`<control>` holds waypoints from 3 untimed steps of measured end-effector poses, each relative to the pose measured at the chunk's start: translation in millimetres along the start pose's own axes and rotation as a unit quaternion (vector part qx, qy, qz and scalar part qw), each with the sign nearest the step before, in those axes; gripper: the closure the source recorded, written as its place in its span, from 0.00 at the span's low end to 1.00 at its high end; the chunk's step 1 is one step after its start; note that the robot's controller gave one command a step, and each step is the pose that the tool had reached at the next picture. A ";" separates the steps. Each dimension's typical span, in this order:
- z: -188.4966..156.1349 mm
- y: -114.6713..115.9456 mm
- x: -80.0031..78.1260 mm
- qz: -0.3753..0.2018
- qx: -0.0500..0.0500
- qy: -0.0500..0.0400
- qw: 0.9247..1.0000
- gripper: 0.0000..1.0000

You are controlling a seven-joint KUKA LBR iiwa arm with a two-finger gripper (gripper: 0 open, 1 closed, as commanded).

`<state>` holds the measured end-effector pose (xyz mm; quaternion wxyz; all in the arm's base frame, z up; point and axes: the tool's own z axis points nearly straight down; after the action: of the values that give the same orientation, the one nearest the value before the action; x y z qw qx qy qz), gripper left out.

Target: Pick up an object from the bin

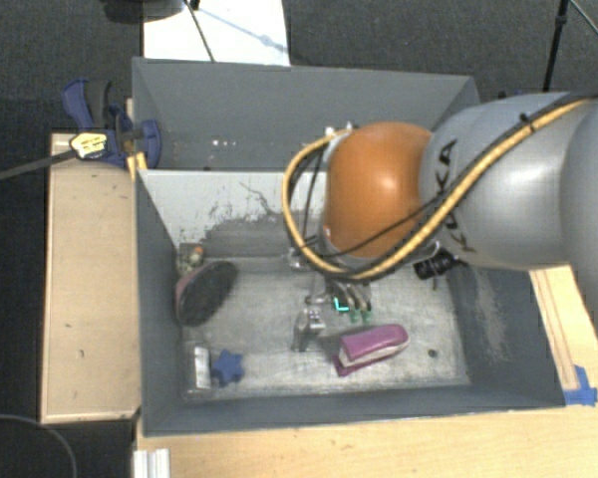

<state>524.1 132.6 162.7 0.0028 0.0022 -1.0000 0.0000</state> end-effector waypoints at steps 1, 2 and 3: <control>60.9 -64.6 9.5 -0.006 0.002 0.000 1.000 0.00; 85.5 -167.8 30.9 0.002 0.002 -0.002 1.000 0.00; 92.5 -218.5 18.5 0.005 0.001 -0.005 1.000 0.00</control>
Offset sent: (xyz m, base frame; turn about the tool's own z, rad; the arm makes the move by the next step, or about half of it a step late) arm -0.0083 -0.0599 -0.0574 -0.0181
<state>506.1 -86.0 70.3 -0.0019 -0.0029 -1.0000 0.0008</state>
